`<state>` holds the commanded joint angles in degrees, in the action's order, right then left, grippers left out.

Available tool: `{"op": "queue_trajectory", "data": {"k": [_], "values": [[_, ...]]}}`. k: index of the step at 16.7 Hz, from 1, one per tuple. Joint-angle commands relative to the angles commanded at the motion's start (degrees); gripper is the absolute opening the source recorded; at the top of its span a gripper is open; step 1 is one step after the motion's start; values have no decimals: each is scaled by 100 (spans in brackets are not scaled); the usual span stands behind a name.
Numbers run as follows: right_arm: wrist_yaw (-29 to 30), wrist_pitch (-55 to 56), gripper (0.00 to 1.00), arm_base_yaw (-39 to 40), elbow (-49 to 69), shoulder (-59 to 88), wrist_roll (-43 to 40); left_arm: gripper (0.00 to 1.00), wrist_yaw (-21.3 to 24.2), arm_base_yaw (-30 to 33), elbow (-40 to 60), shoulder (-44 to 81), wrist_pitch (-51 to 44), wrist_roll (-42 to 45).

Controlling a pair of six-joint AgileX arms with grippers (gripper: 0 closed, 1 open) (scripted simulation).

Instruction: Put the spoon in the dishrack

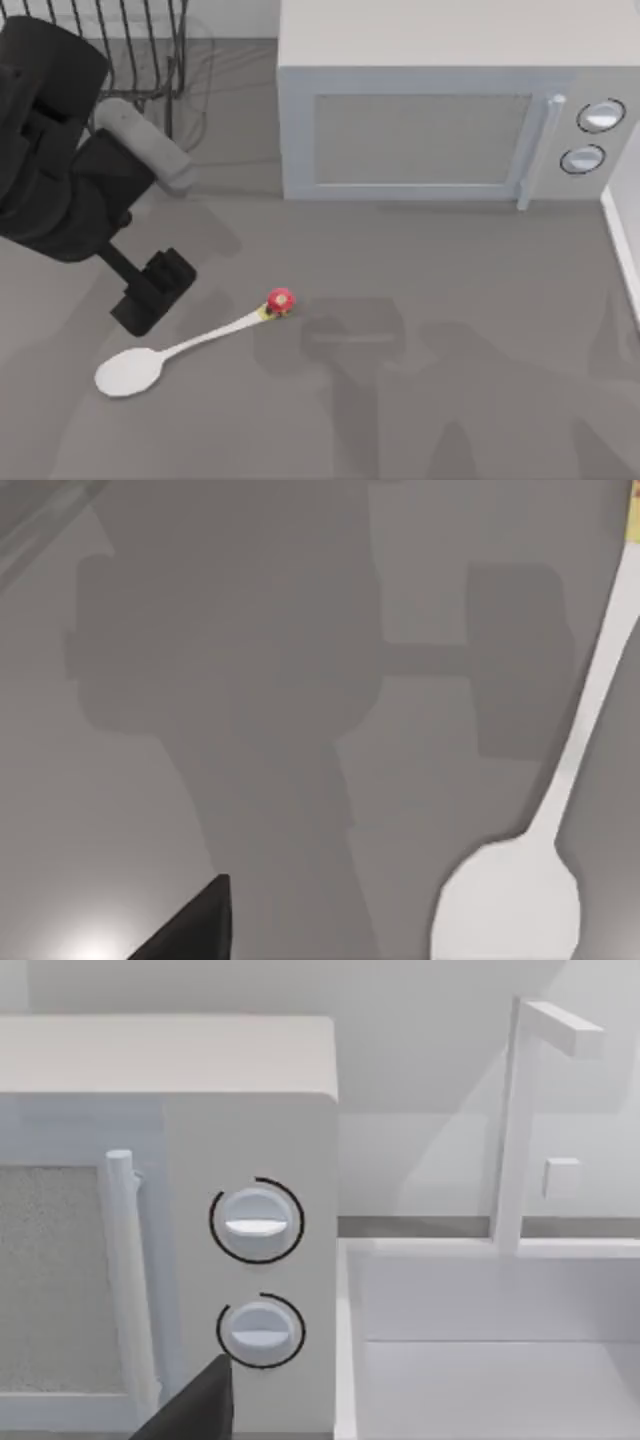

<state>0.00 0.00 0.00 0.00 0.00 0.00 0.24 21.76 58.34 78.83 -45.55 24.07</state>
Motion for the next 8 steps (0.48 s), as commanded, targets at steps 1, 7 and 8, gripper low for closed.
{"op": "queue_trajectory", "data": {"k": [1, 7, 8], "values": [[0, 0, 100, 0, 0, 0, 0, 100, 1, 132, 360, 474, -276, 146], [0, 0, 100, 0, 0, 0, 0, 100, 0, 715, 2006, 2594, -1466, 796], [0, 0, 100, 0, 0, 0, 0, 100, -1, 769, 2158, 2781, -1573, 856]]}}
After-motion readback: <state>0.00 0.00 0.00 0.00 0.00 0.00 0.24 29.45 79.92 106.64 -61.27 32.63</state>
